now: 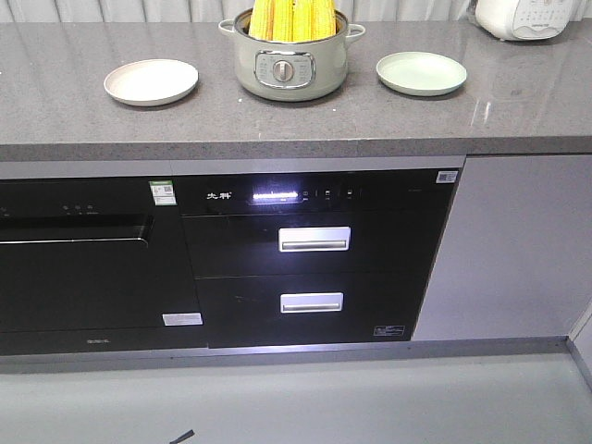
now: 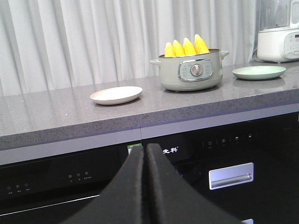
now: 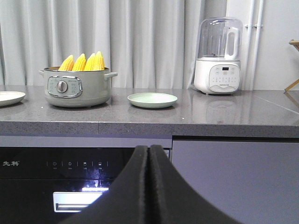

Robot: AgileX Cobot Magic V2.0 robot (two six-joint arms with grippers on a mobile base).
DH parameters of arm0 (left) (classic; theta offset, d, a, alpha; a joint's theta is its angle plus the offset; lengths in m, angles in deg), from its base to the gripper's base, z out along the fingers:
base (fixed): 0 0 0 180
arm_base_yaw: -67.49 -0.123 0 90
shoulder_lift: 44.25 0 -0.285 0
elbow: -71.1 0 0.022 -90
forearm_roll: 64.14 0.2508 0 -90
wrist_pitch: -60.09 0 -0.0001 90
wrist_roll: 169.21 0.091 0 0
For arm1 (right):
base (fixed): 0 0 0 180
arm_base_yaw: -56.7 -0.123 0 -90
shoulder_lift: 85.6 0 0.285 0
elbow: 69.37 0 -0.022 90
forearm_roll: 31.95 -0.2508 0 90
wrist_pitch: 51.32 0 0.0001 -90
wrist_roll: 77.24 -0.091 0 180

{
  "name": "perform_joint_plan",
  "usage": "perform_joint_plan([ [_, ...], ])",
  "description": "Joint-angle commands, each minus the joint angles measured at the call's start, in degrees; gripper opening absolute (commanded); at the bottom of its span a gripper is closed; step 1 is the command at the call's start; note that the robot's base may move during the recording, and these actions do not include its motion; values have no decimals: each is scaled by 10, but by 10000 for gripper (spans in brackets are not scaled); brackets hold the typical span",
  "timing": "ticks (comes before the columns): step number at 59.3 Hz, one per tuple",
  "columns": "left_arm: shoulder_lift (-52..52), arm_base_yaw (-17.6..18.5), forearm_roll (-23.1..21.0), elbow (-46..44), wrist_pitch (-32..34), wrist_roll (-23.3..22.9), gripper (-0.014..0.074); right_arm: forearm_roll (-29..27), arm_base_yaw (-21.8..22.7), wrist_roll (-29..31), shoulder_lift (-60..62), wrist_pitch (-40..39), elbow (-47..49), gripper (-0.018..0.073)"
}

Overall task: Distribute corn equally
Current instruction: 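Continue driving forward until the counter edge is close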

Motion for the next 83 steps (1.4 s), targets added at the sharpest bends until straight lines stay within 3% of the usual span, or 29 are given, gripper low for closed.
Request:
perform_joint_plan([
  [1,-8,-1,-2,7,43,-5,-6,6,0,0,4,-43,-7,-3],
  [83,-8,-1,-2,7,43,-5,-6,6,0,0,4,-43,-7,-3],
])
